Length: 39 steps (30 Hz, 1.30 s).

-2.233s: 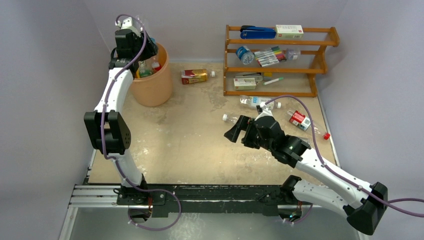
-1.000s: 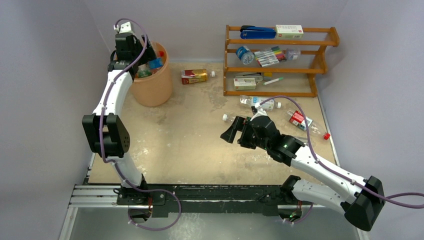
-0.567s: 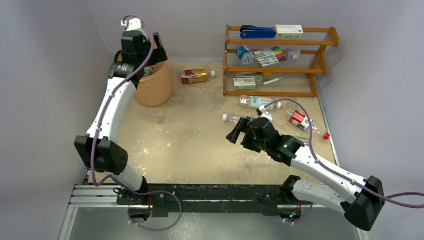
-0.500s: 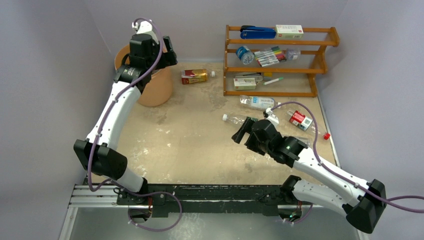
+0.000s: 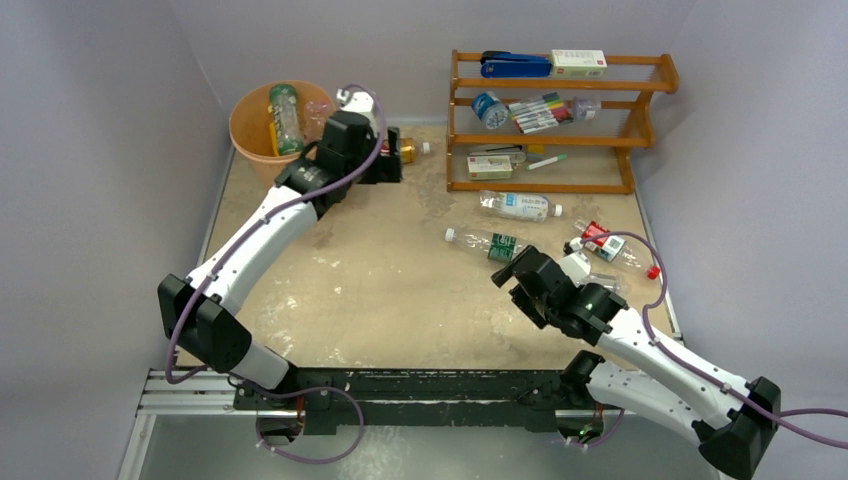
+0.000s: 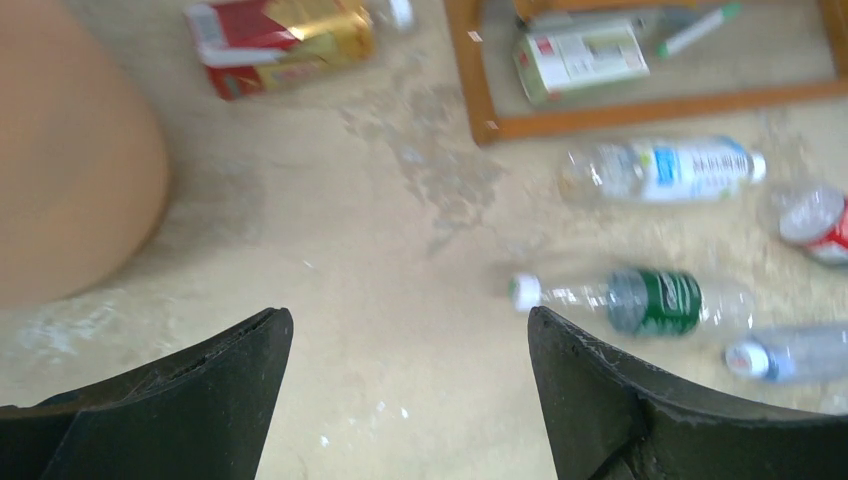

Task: Put the plastic bottles in the bin
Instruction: Place the plastic bottle in the trash bin, then pick up the plastic bottle at the center of the board.

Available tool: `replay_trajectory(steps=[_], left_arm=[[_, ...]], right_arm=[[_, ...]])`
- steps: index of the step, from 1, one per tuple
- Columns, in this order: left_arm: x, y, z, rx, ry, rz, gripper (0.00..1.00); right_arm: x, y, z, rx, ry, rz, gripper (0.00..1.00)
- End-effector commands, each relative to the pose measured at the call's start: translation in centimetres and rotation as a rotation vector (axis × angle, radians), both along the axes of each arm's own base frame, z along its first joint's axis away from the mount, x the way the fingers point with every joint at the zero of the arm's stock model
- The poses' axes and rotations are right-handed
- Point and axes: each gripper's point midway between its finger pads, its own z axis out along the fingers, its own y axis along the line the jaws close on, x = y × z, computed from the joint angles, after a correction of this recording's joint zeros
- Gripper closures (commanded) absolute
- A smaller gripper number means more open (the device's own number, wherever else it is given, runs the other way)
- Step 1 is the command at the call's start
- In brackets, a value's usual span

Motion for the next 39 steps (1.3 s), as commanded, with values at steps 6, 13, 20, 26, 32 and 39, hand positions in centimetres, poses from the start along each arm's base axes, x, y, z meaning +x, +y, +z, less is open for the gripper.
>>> replay_trajectory(steps=[6,13,20,26,32,39], left_arm=[[-2.7,-5.2,-3.1,0.117,-0.002,-0.113,0.12],[-4.1,-5.7,-4.5,0.101,0.019,-0.122,0.12],[-6.5,-6.2,-5.6,0.107,0.035,-0.14,0.12],[-8.0,-6.1,-6.3,0.112,0.044,-0.15,0.13],[-8.9,-6.1,-6.7,0.118,0.051,-0.161,0.13],[-9.9,-6.1,-7.1,0.124,0.059,-0.177,0.13]], right_arm=[[3.1,-3.2,0.6,-0.07,0.01,-0.187,0.0],[6.9,-4.6,1.1,-0.022,-0.019,-0.25,0.0],[10.1,-3.9,0.4,-0.018,0.05,-0.277,0.0],[12.0,-3.1,-0.8,0.005,0.1,-0.299,0.0],[12.7,-3.6,-2.7,0.0,0.184,-0.349,0.0],[12.7,-4.9,-4.8,-0.012,0.252,-0.411,0.0]])
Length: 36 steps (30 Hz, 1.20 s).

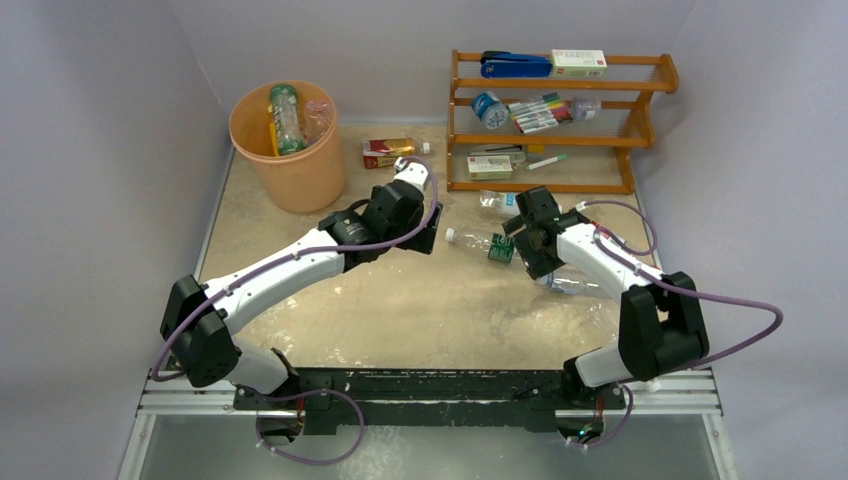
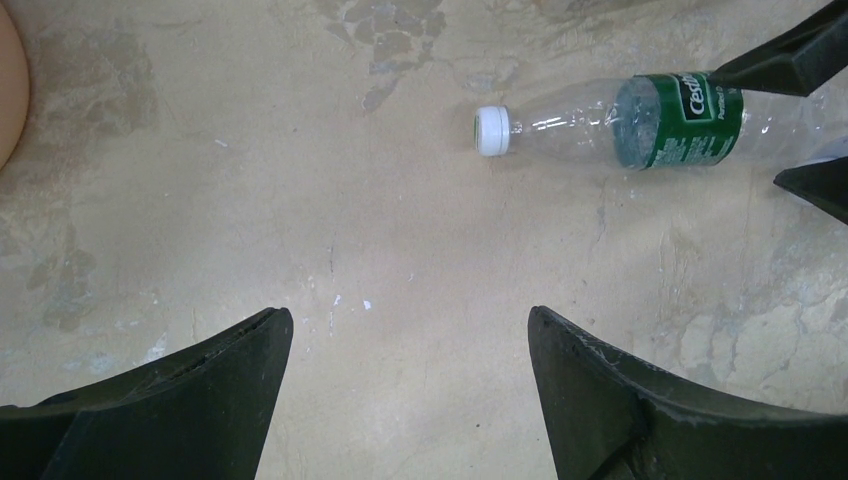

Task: Put the plastic bottles in the bin
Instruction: Pick up the plastic bottle at the center of the board.

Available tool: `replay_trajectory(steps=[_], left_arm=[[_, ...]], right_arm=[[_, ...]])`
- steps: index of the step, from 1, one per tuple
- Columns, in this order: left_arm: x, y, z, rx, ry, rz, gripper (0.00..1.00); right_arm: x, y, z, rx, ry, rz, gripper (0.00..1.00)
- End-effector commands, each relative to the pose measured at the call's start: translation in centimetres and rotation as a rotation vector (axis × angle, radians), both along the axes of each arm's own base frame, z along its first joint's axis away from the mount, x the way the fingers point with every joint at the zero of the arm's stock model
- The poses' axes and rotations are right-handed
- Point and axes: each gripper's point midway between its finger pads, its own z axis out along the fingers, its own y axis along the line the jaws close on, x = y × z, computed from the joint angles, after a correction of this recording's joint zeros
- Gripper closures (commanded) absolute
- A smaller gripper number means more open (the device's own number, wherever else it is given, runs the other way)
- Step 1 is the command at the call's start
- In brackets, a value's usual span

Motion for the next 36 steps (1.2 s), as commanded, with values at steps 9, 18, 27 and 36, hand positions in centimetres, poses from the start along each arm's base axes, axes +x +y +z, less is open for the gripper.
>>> replay_trajectory(steps=[9,18,27,36], left_arm=[[-1.2,-0.9,1.0,-0.048,-0.031,-0.017,0.13],[-2.3,-2.4,0.4,-0.038,-0.025,-0.064,0.13],[-3.5,-5.1,-0.7,-0.01,-0.021,-0.15,0.13],[-4.1,-7.5,-3.0,-0.025,-0.004,-0.212,0.1]], right_arm=[[2.4,-1.7,0.2,-0.007,0.008,-0.072,0.0],[3.3,-2.1,-1.5,-0.055,0.036,0.006,0.04],[5.4,-1.5,0.6,-0.095,-0.102,0.178,0.32],[5.1,1.6,1.4,-0.027,-0.27,0.453,0.51]])
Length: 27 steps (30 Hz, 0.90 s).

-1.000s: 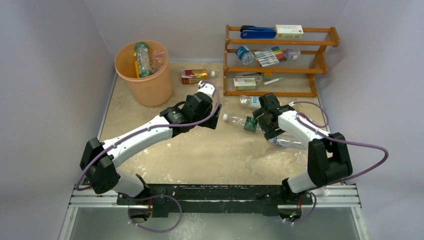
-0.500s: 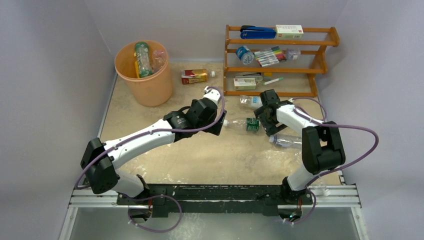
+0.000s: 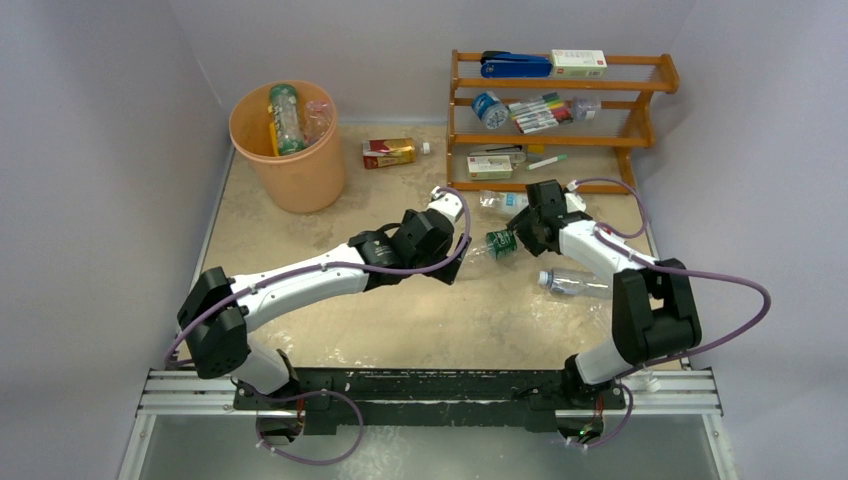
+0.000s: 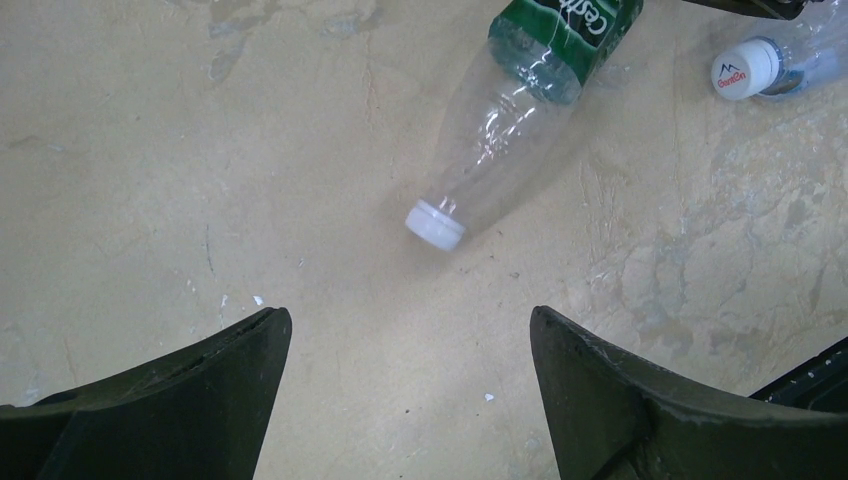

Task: Put the plastic bottles in the bin
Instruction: Pick up the plastic bottle at the center of the board.

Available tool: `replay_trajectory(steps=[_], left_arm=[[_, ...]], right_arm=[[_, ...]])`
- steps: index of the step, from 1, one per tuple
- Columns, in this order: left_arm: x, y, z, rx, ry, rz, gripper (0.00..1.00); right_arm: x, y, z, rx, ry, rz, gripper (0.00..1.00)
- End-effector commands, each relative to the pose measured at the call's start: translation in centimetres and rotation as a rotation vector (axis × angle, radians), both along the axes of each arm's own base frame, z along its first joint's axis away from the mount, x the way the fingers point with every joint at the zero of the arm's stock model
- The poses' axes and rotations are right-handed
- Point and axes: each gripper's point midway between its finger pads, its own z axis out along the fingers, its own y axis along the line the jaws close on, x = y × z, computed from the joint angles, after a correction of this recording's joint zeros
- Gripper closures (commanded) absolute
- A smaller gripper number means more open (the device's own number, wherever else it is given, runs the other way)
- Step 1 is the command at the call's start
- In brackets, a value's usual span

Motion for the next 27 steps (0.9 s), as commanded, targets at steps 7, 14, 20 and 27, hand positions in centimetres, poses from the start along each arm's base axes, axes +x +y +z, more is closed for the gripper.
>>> replay_trajectory(steps=[7,14,20,27], left_arm=[[0.2,-3.2,-0.9,-0.044,-0.042,-0.073,0.09],[0.4,-4.1,-1.5,-0.055,-0.052,-0.084,0.09],[0.8,-5.0,-1.6,-0.069,-0.061,-0.092,0.09],[1.4,-5.1,-2.1,-0.056,-0.068,-0.071,0.12]], right_arm=[[0.1,4.2,3.8,0.095,-0.194,0.322,0.53],[-1.3,6.7,6.8,0.171,-0.263,0.457,0.53],[-2.3,9.5,8.8,0.221,-0.299,0.556,0.53],[-3.1,11.6,9.9,0.264,-0.319,0.604,0.53]])
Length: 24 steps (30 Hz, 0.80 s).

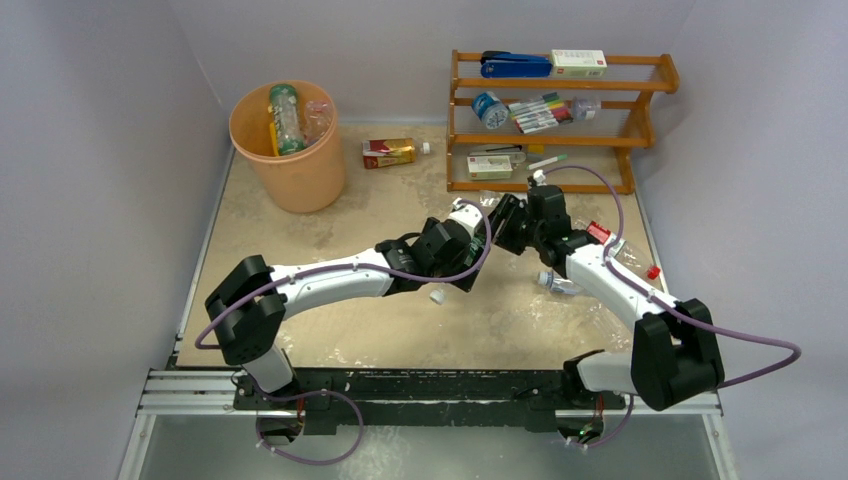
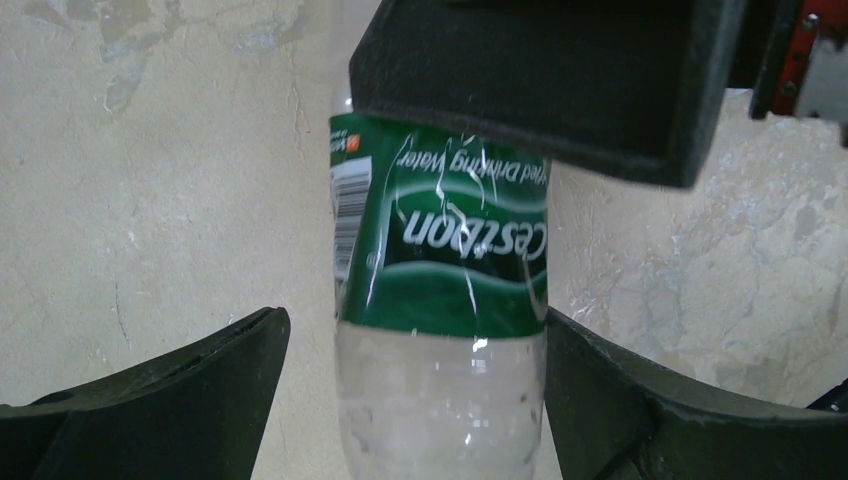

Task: Put the plastic bottles in the bin
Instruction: Pick up the plastic bottle at the center of the board.

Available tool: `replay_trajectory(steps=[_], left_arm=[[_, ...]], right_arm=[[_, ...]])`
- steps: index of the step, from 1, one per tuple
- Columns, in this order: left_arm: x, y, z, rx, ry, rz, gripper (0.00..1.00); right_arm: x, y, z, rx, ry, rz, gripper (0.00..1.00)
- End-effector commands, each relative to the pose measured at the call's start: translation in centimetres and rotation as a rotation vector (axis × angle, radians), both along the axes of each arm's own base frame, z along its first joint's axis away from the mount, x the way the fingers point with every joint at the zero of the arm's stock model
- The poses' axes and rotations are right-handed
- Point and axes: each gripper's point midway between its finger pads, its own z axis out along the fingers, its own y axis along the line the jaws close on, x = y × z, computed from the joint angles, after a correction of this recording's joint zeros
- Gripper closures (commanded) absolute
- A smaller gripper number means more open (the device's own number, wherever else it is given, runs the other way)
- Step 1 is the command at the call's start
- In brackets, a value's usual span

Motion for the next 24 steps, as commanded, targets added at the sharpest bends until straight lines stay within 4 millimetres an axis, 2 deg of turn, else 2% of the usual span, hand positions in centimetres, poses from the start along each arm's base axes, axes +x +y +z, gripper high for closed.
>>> replay_trajectory(steps=[1,6,8,13,14,16,17,20,24], left_arm=[[1.0,-1.2,2.0,-0.046,-0.063,0.003,0.16],[1.2,-1.0,1.9,-0.036,-0.071,0.016,0.39],[1.3,-1.0,1.9,-0.037,-0.074,0.018,0.45],[1.5,-0.9,2.2,-0.04,-0.084,0.026,0.47],[1.5,-0.8,2.3,-0.04,-0.086,0.029,0.47],[1.5,-0.6,2.4,-0.039,-0.091,0.032,0.47],[1.6,-0.6,2.5,-0.038,-0.094,0.034,0.47],[1.7,0.0,2.9,-0.035,-0.105,0.046,0.47],[2.4,1.4,3.5,-0.033,-0.111,0.077,0.46]], right_arm=[[0.5,1.7,3.5,0.064,-0.091,0.048,0.53],[0.4,2.1,4.1,0.086,-0.1,0.067,0.52],[0.4,2.2,4.2,0.089,-0.1,0.07,0.5],[0.4,2.2,4.2,0.082,-0.099,0.072,0.36],[0.3,2.1,4.1,0.079,-0.096,0.07,0.29],[0.2,2.0,4.0,0.072,-0.091,0.069,0.04],[0.0,1.9,3.9,0.069,-0.088,0.07,0.01],[-0.6,1.6,3.9,0.061,-0.076,0.063,0.0],[-1.2,0.4,5.0,0.045,-0.089,0.011,0.0]])
